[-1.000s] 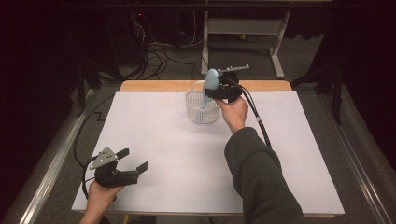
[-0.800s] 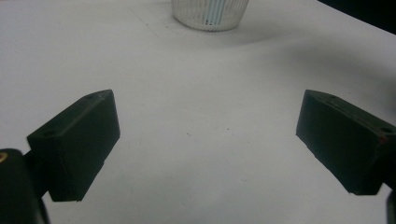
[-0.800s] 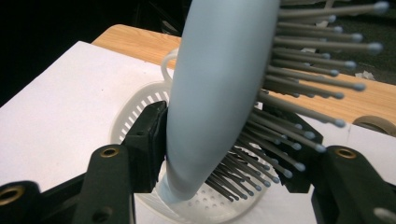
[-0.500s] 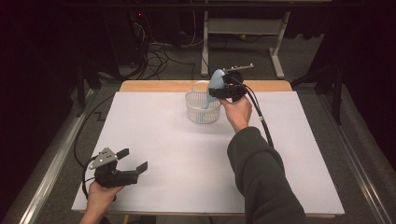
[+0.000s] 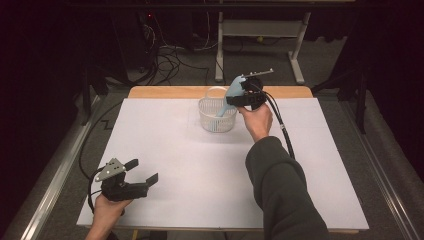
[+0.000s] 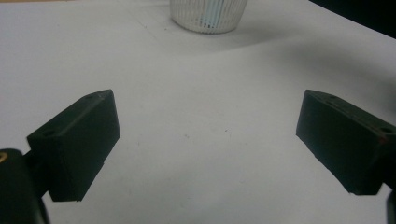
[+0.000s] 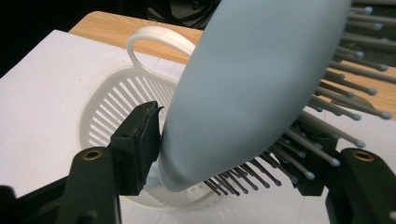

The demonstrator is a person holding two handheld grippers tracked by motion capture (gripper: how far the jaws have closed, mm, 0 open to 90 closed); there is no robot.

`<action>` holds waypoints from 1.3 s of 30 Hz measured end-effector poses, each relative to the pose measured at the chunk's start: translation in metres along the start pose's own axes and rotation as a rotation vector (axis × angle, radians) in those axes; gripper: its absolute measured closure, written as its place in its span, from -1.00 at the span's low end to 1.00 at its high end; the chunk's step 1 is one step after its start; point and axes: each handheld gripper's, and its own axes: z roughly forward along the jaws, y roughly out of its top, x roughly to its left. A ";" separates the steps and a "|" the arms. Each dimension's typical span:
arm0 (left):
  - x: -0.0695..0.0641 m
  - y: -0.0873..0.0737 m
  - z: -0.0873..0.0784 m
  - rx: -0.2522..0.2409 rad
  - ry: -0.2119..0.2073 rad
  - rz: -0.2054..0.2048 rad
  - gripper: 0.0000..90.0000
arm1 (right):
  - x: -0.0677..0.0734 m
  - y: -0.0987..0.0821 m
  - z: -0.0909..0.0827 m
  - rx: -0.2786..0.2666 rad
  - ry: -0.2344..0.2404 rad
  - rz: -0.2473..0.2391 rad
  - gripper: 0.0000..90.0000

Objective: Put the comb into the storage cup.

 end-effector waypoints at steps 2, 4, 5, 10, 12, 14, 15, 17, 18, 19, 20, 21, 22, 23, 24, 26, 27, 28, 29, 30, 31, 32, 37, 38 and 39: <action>0.000 0.000 0.000 0.001 0.000 0.000 -0.88 | -0.002 -0.002 0.000 -0.002 0.003 0.004 -0.21; 0.000 0.000 0.000 0.000 0.000 -0.001 -0.88 | -0.005 -0.003 0.001 0.008 0.007 0.011 -0.23; 0.000 0.000 0.000 0.000 0.000 -0.001 -0.88 | -0.005 -0.004 0.001 0.012 0.008 0.017 -0.23; 0.000 0.000 0.001 0.004 0.002 0.000 -0.88 | -0.010 -0.007 0.000 0.011 0.013 0.031 -0.24; 0.000 0.000 0.001 0.005 0.004 0.000 -0.88 | -0.010 -0.007 0.001 0.014 0.017 0.028 -0.24; 0.000 0.000 0.001 0.004 0.005 0.000 -0.88 | -0.010 -0.007 0.001 0.017 0.018 0.026 -0.24; 0.000 0.000 0.000 0.002 0.006 -0.001 -0.88 | -0.010 -0.007 0.001 0.020 0.020 0.026 -0.24; 0.000 0.000 0.000 0.002 0.006 0.000 -0.88 | -0.010 -0.008 0.001 0.030 0.020 0.025 -0.26; 0.000 0.000 0.000 0.002 0.006 0.000 -0.88 | -0.010 -0.008 0.000 0.034 0.018 0.022 -0.26; 0.000 0.000 0.000 0.002 0.006 0.000 -0.88 | -0.010 -0.008 0.000 0.038 0.020 0.021 -0.27; 0.000 0.000 0.000 0.002 0.006 0.000 -0.88 | -0.010 -0.008 0.000 0.043 0.024 0.023 -0.29; 0.000 0.000 0.000 0.002 0.006 0.000 -0.88 | -0.010 -0.008 0.000 0.048 0.024 0.024 -0.29; 0.000 0.000 0.000 0.003 0.006 -0.001 -0.88 | -0.010 -0.008 -0.001 0.048 0.023 0.022 -0.29; 0.000 0.000 0.000 0.003 0.006 -0.003 -0.88 | -0.010 -0.008 -0.001 0.047 0.023 0.019 -0.29; 0.000 0.000 0.000 0.003 0.006 -0.003 -0.88 | -0.010 -0.008 -0.001 0.045 0.023 0.009 -0.29; 0.000 0.000 0.000 0.002 0.006 -0.004 -0.88 | -0.010 -0.008 -0.002 0.047 0.024 0.006 -0.30; 0.000 0.000 0.000 0.003 0.006 -0.004 -0.88 | -0.010 -0.008 -0.002 0.050 0.025 0.004 -0.30; 0.000 0.000 0.001 0.003 0.006 -0.005 -0.88 | -0.010 -0.008 -0.002 0.052 0.025 0.003 -0.31; 0.000 0.000 0.001 0.004 0.006 -0.004 -0.88 | -0.010 -0.008 -0.003 0.054 0.026 0.002 -0.32; 0.000 0.000 0.000 0.004 0.006 -0.003 -0.88 | -0.010 -0.008 -0.003 0.056 0.027 0.003 -0.32; 0.000 0.000 0.000 0.003 0.006 -0.004 -0.88 | -0.010 -0.008 -0.004 0.057 0.026 0.001 -0.32; 0.000 0.000 0.000 0.002 0.006 -0.004 -0.88 | -0.010 -0.008 -0.004 0.059 0.026 -0.001 -0.33; 0.000 0.000 0.000 0.001 0.004 -0.003 -0.88 | -0.011 -0.008 -0.007 0.058 0.032 -0.007 -0.34; 0.000 0.000 0.000 0.001 0.004 -0.002 -0.88 | -0.011 -0.009 -0.007 0.058 0.033 -0.007 -0.34; 0.000 0.000 0.000 0.001 0.004 -0.002 -0.88 | -0.011 -0.009 -0.007 0.058 0.035 -0.004 -0.34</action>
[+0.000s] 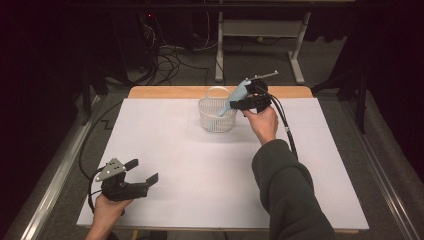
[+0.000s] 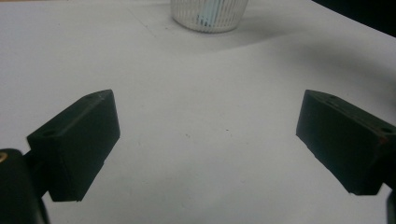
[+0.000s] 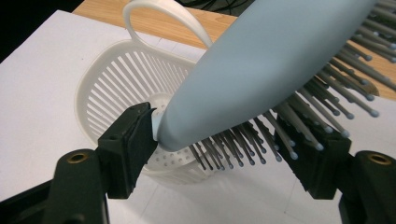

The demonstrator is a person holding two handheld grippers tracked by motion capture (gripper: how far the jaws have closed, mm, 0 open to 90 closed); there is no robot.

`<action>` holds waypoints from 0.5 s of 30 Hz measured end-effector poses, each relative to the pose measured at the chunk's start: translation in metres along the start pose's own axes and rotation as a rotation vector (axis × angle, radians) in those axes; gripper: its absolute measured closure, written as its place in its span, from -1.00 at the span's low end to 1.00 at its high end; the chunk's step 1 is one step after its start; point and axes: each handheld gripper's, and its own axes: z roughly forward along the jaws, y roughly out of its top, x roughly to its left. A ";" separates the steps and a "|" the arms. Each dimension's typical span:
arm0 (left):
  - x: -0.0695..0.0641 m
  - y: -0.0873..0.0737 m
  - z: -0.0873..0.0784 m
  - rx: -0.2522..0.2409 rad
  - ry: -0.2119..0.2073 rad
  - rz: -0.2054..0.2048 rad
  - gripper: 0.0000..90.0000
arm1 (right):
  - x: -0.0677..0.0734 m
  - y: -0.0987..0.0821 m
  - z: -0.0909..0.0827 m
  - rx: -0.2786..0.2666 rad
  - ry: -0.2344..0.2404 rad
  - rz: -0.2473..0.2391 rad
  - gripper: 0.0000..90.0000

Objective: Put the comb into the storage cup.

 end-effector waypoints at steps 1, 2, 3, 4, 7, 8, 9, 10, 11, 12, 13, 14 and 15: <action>0.000 0.000 0.000 0.003 0.000 0.004 -0.88 | 0.000 0.000 0.000 -0.003 0.000 -0.004 -0.34; 0.000 0.000 0.000 0.000 0.001 0.000 -0.88 | 0.000 0.000 -0.001 -0.004 -0.002 -0.007 -0.34; 0.000 0.000 0.000 0.000 0.001 -0.001 -0.88 | 0.000 0.000 -0.001 -0.003 -0.003 -0.008 -0.34; 0.000 0.000 0.000 0.000 0.001 -0.001 -0.88 | 0.000 0.000 -0.002 0.000 -0.004 -0.012 -0.34; 0.000 0.000 0.000 0.001 0.002 0.000 -0.88 | 0.001 -0.001 -0.003 0.000 -0.011 -0.019 -0.35; 0.000 0.000 0.000 0.000 0.002 -0.001 -0.88 | 0.001 -0.001 -0.004 -0.001 -0.014 -0.023 -0.35; 0.000 0.000 0.000 0.000 0.002 -0.001 -0.88 | 0.001 -0.001 -0.005 -0.002 -0.014 -0.022 -0.35; 0.000 0.000 0.000 0.002 0.002 -0.001 -0.88 | 0.001 -0.002 -0.006 -0.008 -0.015 -0.022 -0.35; 0.000 0.000 0.000 0.004 0.001 0.000 -0.88 | 0.000 -0.002 -0.007 -0.013 -0.015 -0.019 -0.35; 0.000 0.000 0.000 0.004 0.002 0.001 -0.88 | -0.001 -0.002 -0.007 -0.017 -0.014 -0.018 -0.35; 0.000 0.000 0.000 0.004 0.001 0.002 -0.88 | -0.002 -0.003 -0.008 -0.020 -0.014 -0.019 -0.35; 0.000 0.000 0.000 0.004 0.001 0.002 -0.88 | -0.002 -0.003 -0.009 -0.020 -0.016 -0.018 -0.35; 0.000 0.000 0.000 0.003 0.002 0.001 -0.88 | -0.003 -0.004 -0.009 -0.020 -0.017 -0.018 -0.35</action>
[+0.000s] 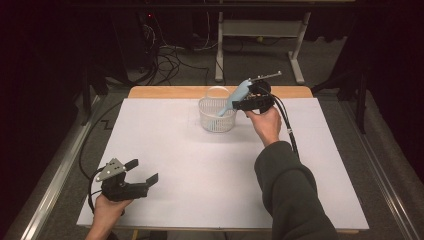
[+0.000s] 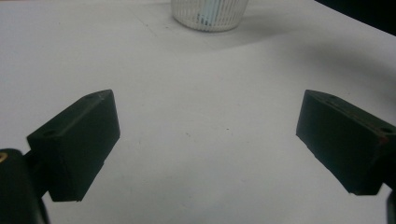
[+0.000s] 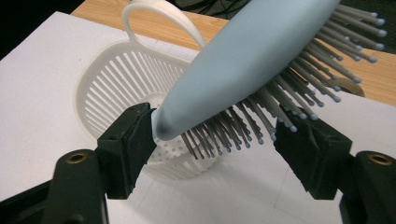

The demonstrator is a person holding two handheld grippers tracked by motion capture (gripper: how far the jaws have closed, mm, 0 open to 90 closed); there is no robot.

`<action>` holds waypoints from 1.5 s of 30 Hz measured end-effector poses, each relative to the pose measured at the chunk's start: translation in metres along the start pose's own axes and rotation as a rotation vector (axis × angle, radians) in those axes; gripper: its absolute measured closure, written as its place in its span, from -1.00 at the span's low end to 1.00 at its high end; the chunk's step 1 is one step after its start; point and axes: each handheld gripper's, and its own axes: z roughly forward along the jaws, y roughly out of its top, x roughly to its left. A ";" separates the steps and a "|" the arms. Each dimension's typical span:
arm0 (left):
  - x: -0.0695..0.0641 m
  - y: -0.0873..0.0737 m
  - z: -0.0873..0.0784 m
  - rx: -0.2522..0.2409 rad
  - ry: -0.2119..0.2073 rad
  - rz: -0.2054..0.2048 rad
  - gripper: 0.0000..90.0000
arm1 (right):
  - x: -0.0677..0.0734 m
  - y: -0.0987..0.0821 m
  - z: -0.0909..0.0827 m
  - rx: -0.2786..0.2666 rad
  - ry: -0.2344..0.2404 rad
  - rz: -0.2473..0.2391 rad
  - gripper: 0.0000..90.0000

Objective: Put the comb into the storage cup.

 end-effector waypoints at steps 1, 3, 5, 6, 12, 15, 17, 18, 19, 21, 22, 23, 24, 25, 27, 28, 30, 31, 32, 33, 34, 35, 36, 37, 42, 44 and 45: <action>0.000 0.000 0.000 -0.002 0.001 -0.002 -0.88 | -0.001 -0.001 0.000 -0.001 0.001 -0.002 -0.35; 0.000 0.000 0.000 -0.002 0.000 -0.003 -0.88 | -0.002 -0.001 -0.002 -0.006 0.005 0.003 -0.35; 0.001 0.000 0.000 -0.003 0.000 -0.003 -0.88 | -0.002 -0.002 -0.003 -0.016 0.007 0.001 -0.35; 0.001 0.000 0.000 -0.002 0.000 -0.003 -0.88 | -0.002 -0.003 -0.004 -0.017 0.006 0.002 -0.35; 0.001 0.000 0.000 -0.003 0.000 -0.004 -0.88 | -0.002 -0.005 -0.009 -0.029 0.004 -0.018 -0.36; 0.000 0.000 0.000 -0.003 0.000 -0.005 -0.88 | -0.001 -0.006 -0.013 -0.039 0.006 -0.025 -0.36; 0.001 0.000 0.000 -0.002 -0.001 -0.005 -0.88 | -0.002 -0.008 -0.014 -0.042 0.009 -0.026 -0.36; 0.001 0.000 0.000 -0.003 0.000 -0.005 -0.88 | -0.003 -0.008 -0.016 -0.044 0.003 -0.030 -0.36; 0.001 0.000 0.000 -0.005 0.001 -0.005 -0.88 | -0.004 -0.009 -0.017 -0.043 -0.008 -0.034 -0.36; 0.001 0.000 -0.001 -0.009 0.006 -0.007 -0.88 | -0.006 -0.011 -0.019 -0.044 -0.009 -0.035 -0.37; 0.001 0.000 -0.001 -0.010 0.006 -0.009 -0.88 | -0.007 -0.012 -0.021 -0.046 -0.003 -0.029 -0.36; 0.001 0.000 -0.001 -0.009 0.008 -0.009 -0.88 | -0.008 -0.013 -0.022 -0.049 0.003 -0.026 -0.36; 0.001 0.000 -0.001 -0.009 0.010 -0.009 -0.88 | -0.009 -0.014 -0.023 -0.051 0.008 -0.023 -0.36; 0.001 0.000 -0.001 -0.009 0.010 -0.009 -0.88 | -0.009 -0.015 -0.024 -0.051 0.007 -0.021 -0.36; 0.001 0.000 -0.001 -0.009 0.010 -0.008 -0.88 | -0.011 -0.016 -0.027 -0.054 0.003 -0.024 -0.35; 0.001 0.000 0.000 -0.008 0.010 -0.008 -0.88 | -0.011 -0.017 -0.028 -0.059 0.002 -0.023 -0.35; 0.001 0.000 0.000 -0.008 0.010 -0.008 -0.88 | -0.013 -0.019 -0.029 -0.061 0.002 -0.024 -0.35; 0.001 0.000 0.000 -0.008 0.010 -0.008 -0.88 | -0.014 -0.020 -0.030 -0.061 0.000 -0.025 -0.35; 0.001 0.000 0.000 -0.008 0.010 -0.008 -0.88 | -0.014 -0.021 -0.031 -0.060 0.001 -0.025 -0.35; 0.001 0.000 0.000 -0.008 0.009 -0.009 -0.88 | -0.015 -0.022 -0.032 -0.063 0.000 -0.025 -0.35; 0.001 0.000 0.000 -0.007 0.010 -0.009 -0.88 | -0.016 -0.022 -0.034 -0.065 -0.001 -0.024 -0.35; 0.001 0.000 -0.001 -0.007 0.010 -0.009 -0.88 | -0.016 -0.023 -0.035 -0.070 -0.002 -0.026 -0.35; 0.001 0.000 -0.001 -0.008 0.010 -0.009 -0.88 | -0.017 -0.024 -0.036 -0.073 -0.001 -0.027 -0.35; 0.001 0.000 -0.001 -0.010 0.012 -0.010 -0.88 | -0.018 -0.025 -0.037 -0.075 0.000 -0.026 -0.35; 0.002 0.000 -0.001 -0.012 0.017 -0.016 -0.88 | -0.020 -0.029 -0.042 -0.081 0.002 -0.034 -0.35; 0.003 0.000 -0.002 -0.013 0.015 -0.018 -0.88 | -0.020 -0.030 -0.044 -0.084 0.003 -0.038 -0.35; 0.003 0.000 -0.002 -0.014 0.016 -0.019 -0.88 | -0.020 -0.031 -0.044 -0.083 0.003 -0.038 -0.35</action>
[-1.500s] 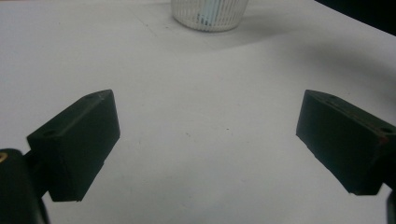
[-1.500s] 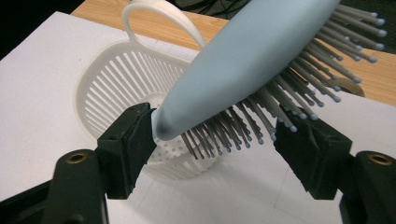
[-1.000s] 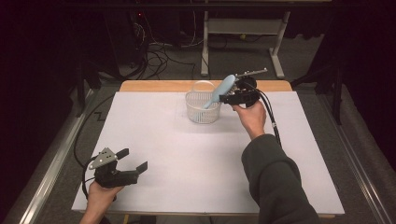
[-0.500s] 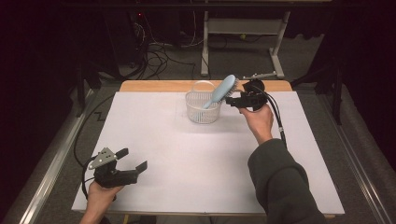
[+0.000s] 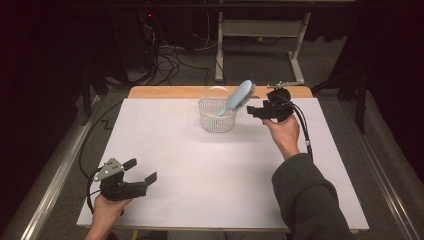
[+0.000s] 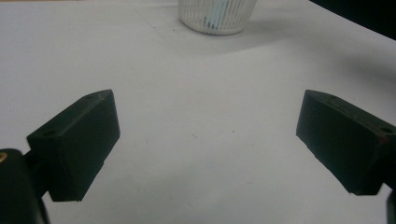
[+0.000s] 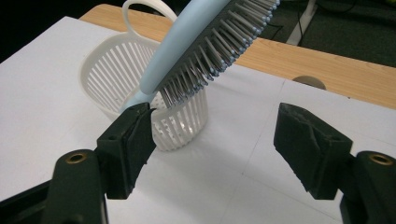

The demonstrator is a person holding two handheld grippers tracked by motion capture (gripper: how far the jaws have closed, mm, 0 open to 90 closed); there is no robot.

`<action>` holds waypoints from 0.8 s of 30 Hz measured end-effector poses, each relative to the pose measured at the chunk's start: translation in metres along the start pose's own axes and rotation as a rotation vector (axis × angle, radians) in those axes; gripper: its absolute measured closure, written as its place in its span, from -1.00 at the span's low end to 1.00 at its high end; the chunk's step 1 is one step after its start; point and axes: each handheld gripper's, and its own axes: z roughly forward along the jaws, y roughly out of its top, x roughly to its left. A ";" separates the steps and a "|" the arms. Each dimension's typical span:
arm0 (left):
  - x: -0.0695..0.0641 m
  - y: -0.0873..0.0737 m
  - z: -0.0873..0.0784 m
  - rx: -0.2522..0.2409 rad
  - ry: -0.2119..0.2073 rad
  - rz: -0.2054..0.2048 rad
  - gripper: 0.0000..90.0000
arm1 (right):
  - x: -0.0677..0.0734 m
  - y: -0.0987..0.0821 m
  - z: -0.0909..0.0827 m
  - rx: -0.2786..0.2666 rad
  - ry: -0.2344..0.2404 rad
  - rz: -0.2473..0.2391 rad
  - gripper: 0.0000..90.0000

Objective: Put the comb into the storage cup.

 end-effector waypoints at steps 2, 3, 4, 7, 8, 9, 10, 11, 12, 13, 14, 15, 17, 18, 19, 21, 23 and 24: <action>0.000 0.000 0.000 -0.002 0.000 -0.002 -0.88 | 0.000 -0.001 -0.002 -0.010 -0.003 -0.010 -0.34; 0.000 0.000 0.000 -0.001 -0.001 0.000 -0.88 | 0.001 -0.002 -0.003 -0.016 -0.006 -0.014 -0.33; 0.000 0.000 0.000 0.000 -0.001 -0.001 -0.88 | 0.001 -0.002 -0.004 -0.022 -0.006 -0.021 -0.33; 0.000 0.000 0.000 0.000 -0.001 0.000 -0.88 | 0.003 -0.004 -0.007 -0.030 -0.008 -0.031 -0.33; 0.000 0.000 0.000 -0.001 -0.002 -0.002 -0.88 | 0.003 -0.004 -0.008 -0.033 -0.008 -0.032 -0.32; 0.000 0.000 0.000 -0.002 -0.002 -0.002 -0.88 | 0.003 -0.004 -0.008 -0.032 -0.007 -0.031 -0.33; 0.000 0.000 0.000 -0.001 -0.002 -0.002 -0.88 | 0.002 -0.005 -0.009 -0.033 -0.007 -0.034 -0.33; 0.000 0.000 0.000 0.000 -0.002 -0.002 -0.88 | 0.002 -0.005 -0.010 -0.033 -0.008 -0.034 -0.33; 0.000 0.000 0.000 -0.001 -0.003 -0.002 -0.88 | 0.002 -0.006 -0.011 -0.035 -0.009 -0.034 -0.33; 0.000 0.000 0.000 0.000 -0.004 -0.002 -0.88 | 0.001 -0.006 -0.012 -0.034 -0.008 -0.035 -0.32; 0.000 0.000 0.000 0.001 -0.005 -0.003 -0.88 | 0.001 -0.007 -0.012 -0.033 -0.009 -0.034 -0.32; 0.000 0.000 0.000 -0.001 -0.006 -0.004 -0.88 | 0.001 -0.007 -0.013 -0.035 -0.010 -0.037 -0.32; 0.000 0.000 -0.001 -0.006 -0.004 -0.006 -0.88 | 0.001 -0.009 -0.015 -0.041 -0.013 -0.043 -0.32; 0.000 0.000 -0.001 -0.007 -0.004 -0.009 -0.88 | 0.002 -0.009 -0.016 -0.042 -0.015 -0.046 -0.31; 0.000 0.000 -0.001 -0.008 -0.002 -0.009 -0.88 | 0.002 -0.010 -0.017 -0.045 -0.018 -0.049 -0.31; 0.000 0.000 -0.001 -0.009 -0.002 -0.009 -0.88 | 0.002 -0.011 -0.019 -0.047 -0.017 -0.054 -0.31; 0.000 0.000 -0.001 -0.008 -0.003 -0.008 -0.88 | 0.001 -0.012 -0.022 -0.051 -0.017 -0.057 -0.31; 0.000 0.000 -0.001 -0.008 -0.003 -0.008 -0.88 | 0.001 -0.013 -0.023 -0.053 -0.018 -0.057 -0.31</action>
